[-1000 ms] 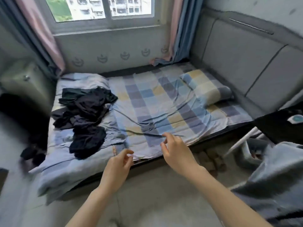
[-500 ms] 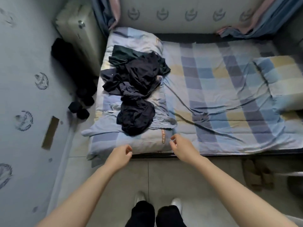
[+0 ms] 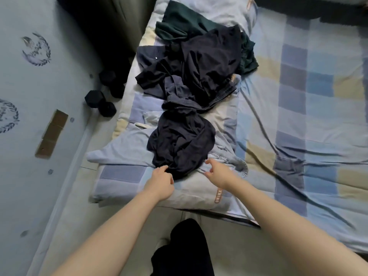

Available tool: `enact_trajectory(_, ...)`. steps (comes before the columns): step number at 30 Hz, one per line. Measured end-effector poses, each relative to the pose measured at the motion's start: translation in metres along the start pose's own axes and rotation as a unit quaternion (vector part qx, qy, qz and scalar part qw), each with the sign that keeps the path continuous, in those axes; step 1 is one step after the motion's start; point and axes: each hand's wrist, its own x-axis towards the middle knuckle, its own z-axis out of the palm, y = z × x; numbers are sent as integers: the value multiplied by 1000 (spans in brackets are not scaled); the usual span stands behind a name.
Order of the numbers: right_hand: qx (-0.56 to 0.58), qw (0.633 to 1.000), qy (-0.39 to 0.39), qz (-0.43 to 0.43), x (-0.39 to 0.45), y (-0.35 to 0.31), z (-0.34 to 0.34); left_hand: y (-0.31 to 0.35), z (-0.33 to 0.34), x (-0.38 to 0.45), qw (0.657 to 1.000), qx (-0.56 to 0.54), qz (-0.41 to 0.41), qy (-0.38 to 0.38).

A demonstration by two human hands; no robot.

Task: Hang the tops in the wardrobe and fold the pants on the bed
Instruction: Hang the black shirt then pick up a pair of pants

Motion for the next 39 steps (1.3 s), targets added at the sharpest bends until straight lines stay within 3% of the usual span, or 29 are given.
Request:
enact_trajectory(3, 70, 997, -6, 17, 33, 2, 10, -4, 11, 30, 998, 22, -6, -57)
enact_trajectory(6, 38, 998, -40, -36, 62, 8, 25, -10, 18, 60, 993, 46, -17, -103)
enact_trajectory(9, 179, 977, -114, -24, 76, 10, 39, -3, 22, 64, 999, -15, -17, -43)
enact_trajectory(11, 308, 946, -97, 24, 77, 6, 39, 5, 16, 59, 990, -132, -43, 9)
enact_trajectory(14, 486, 862, -41, 134, 70, 0, 34, 18, -4, 51, 950, -305, -50, 49)
enact_trajectory(17, 661, 722, -23, 203, 55, -10, 9, 37, -28, 40, 936, -338, -33, 89)
enact_trajectory(19, 727, 654, -20, 208, 42, -17, -16, 51, -43, 28, 934, -350, -25, 73)
enact_trajectory(21, 772, 605, -26, 194, 28, -22, -43, 60, -51, 15, 944, -328, -10, 33)
enact_trajectory(24, 809, 561, -28, 171, 2, -34, -84, 73, -62, -9, 970, -236, 30, 52)
enact_trajectory(28, 865, 483, -23, 131, -47, -51, -124, 89, -83, -47, 958, -264, 58, 101)
enact_trajectory(31, 909, 411, -34, 62, -93, -63, -141, 98, -97, -76, 941, -320, 67, 88)
enact_trajectory(33, 905, 423, -33, 37, -129, -74, -153, 104, -107, -98, 937, -335, 92, 44)
enact_trajectory(37, 826, 563, -15, -11, -203, -99, -164, 108, -119, -142, 911, -378, 119, -111)
enact_trajectory(39, 791, 611, 14, -31, -241, -110, -161, 111, -123, -161, 858, -479, 94, -159)
